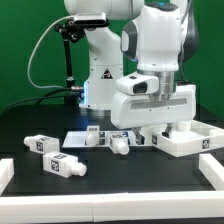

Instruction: Assemble one leg

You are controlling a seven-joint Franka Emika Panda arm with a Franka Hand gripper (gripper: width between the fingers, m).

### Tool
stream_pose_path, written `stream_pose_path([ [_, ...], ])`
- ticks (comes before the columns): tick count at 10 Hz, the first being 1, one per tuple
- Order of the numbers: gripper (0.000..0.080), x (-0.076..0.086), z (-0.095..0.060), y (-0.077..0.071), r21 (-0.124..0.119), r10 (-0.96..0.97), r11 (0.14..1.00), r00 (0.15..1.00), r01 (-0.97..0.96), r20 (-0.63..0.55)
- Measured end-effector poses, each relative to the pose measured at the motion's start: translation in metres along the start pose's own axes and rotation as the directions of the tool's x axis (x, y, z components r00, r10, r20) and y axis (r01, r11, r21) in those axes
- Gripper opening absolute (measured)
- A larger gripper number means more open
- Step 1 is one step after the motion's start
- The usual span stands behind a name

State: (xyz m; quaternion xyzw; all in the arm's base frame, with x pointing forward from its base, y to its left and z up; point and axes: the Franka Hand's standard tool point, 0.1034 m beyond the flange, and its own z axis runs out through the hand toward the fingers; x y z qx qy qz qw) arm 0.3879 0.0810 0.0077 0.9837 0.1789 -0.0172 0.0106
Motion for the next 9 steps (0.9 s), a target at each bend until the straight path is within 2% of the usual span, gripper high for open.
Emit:
stream_pose_path([
  [1, 0.0342, 0.0, 0.0, 0.0, 0.0, 0.0, 1.0, 1.0, 0.0, 0.0],
  [2, 0.0342, 0.0, 0.0, 0.0, 0.0, 0.0, 1.0, 1.0, 0.0, 0.0],
  [3, 0.0169, 0.0, 0.0, 0.0, 0.0, 0.0, 1.0, 1.0, 0.0, 0.001],
  [4, 0.0058, 0.0, 0.0, 0.0, 0.0, 0.0, 1.0, 1.0, 0.0, 0.001],
  [5, 0.0058, 0.0, -0.003, 0.002, 0.002, 0.005, 1.0, 1.0, -0.005, 0.006],
  [6, 0.0053, 0.002, -0.019, 0.012, 0.01, 0.045, 0.999, 0.998, -0.045, 0.051],
  [7, 0.0053, 0.004, -0.038, 0.028, 0.021, 0.136, 0.99, 0.986, -0.138, 0.093],
  [8, 0.0053, 0.011, -0.063, 0.049, 0.046, 0.21, 0.974, 0.964, -0.22, 0.166],
  [9, 0.0053, 0.026, -0.091, 0.078, 0.053, 0.255, 0.962, 0.952, -0.267, 0.17],
])
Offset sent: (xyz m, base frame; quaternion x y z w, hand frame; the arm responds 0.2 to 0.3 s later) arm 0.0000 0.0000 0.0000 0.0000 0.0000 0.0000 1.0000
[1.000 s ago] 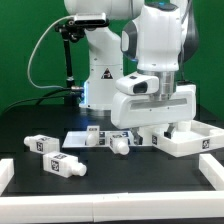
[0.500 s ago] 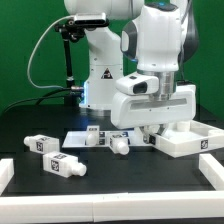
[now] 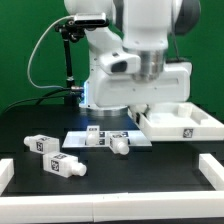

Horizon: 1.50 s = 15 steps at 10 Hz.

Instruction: Assemble one leg

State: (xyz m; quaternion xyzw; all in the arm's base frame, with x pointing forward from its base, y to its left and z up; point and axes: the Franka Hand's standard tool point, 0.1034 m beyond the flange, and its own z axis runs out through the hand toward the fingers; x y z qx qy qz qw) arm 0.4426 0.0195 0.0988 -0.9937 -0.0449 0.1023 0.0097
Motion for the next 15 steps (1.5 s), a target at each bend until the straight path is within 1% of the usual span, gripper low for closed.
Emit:
stream_pose_path([
  [1, 0.0053, 0.004, -0.01, 0.019, 0.004, -0.02, 1.0, 1.0, 0.02, -0.02],
  [2, 0.0052, 0.002, -0.013, 0.039, 0.007, 0.0, 1.0, 1.0, 0.001, -0.024],
  [3, 0.0053, 0.002, -0.013, 0.037, 0.005, 0.032, 0.999, 0.999, -0.032, -0.023],
  [4, 0.0053, 0.002, -0.011, 0.034, 0.004, 0.023, 1.0, 1.0, -0.023, -0.02],
  [6, 0.0053, 0.002, -0.01, 0.035, 0.004, 0.025, 1.0, 1.0, -0.025, -0.017],
  [7, 0.0053, 0.004, -0.007, 0.036, 0.002, 0.029, 1.0, 1.0, -0.029, -0.012],
  [8, 0.0053, 0.021, -0.002, 0.043, -0.007, 0.043, 0.999, 0.999, -0.043, 0.0],
  [9, 0.0053, 0.051, -0.003, 0.049, -0.029, 0.041, 0.999, 0.999, -0.041, 0.002],
  [10, 0.0053, 0.071, -0.004, 0.057, -0.038, 0.014, 0.999, 1.0, -0.013, 0.019],
  [11, 0.0053, 0.086, -0.002, 0.067, -0.047, -0.012, 0.999, 1.0, 0.013, 0.016],
  [12, 0.0053, 0.082, 0.0, 0.063, -0.045, -0.006, 0.999, 1.0, 0.007, 0.019],
  [15, 0.0053, 0.081, 0.002, 0.064, -0.045, -0.006, 0.999, 1.0, 0.007, 0.023],
])
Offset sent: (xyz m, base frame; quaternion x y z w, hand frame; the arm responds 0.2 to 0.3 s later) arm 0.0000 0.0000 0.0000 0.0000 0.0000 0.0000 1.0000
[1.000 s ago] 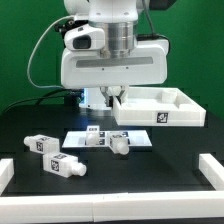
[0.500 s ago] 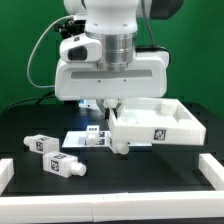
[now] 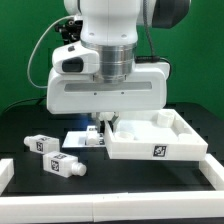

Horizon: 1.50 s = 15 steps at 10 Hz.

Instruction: Assemble one leg

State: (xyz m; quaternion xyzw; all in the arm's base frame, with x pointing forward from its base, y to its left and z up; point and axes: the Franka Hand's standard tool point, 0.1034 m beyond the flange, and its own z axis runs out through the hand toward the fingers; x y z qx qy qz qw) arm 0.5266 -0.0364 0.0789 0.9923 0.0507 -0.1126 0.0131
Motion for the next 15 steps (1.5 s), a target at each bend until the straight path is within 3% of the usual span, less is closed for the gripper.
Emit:
stream_pose_path([
  [2, 0.0053, 0.0, 0.003, 0.0, -0.001, 0.001, 1.0, 1.0, -0.001, 0.004],
  [6, 0.0053, 0.043, 0.038, 0.003, -0.046, 0.107, 0.993, 0.994, -0.107, -0.006],
  [8, 0.0053, 0.055, 0.05, -0.014, -0.038, 0.153, 0.987, 0.988, -0.154, -0.033],
  [10, 0.0054, 0.071, 0.051, -0.011, -0.045, 0.167, 0.985, 0.985, -0.168, -0.042],
  [15, 0.0065, 0.072, 0.055, -0.01, -0.05, 0.168, 0.985, 0.986, -0.168, 0.011],
])
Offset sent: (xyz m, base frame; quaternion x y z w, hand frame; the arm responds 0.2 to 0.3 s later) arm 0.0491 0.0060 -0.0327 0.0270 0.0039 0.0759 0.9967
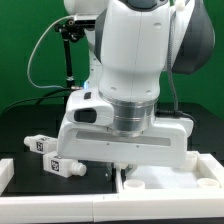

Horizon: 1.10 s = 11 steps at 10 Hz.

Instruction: Assemble one leg

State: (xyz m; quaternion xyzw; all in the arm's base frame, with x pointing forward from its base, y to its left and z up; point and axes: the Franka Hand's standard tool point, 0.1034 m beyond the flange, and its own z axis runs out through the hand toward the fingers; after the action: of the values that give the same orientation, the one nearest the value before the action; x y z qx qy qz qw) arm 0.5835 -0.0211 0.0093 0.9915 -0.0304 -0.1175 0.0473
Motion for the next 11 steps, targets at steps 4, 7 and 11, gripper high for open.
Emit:
stream_pose_path([
  [4, 0.0446, -0.024, -0.038, 0.02, 0.022, -0.072, 0.997, 0.997, 0.072, 0.015],
  [7, 0.0643, -0.042, -0.054, 0.03, 0.006, -0.098, 0.995, 0.994, 0.098, 0.045],
  [11, 0.0649, -0.06, -0.038, 0.041, -0.012, -0.371, 0.928, 0.927, 0.372, 0.054],
])
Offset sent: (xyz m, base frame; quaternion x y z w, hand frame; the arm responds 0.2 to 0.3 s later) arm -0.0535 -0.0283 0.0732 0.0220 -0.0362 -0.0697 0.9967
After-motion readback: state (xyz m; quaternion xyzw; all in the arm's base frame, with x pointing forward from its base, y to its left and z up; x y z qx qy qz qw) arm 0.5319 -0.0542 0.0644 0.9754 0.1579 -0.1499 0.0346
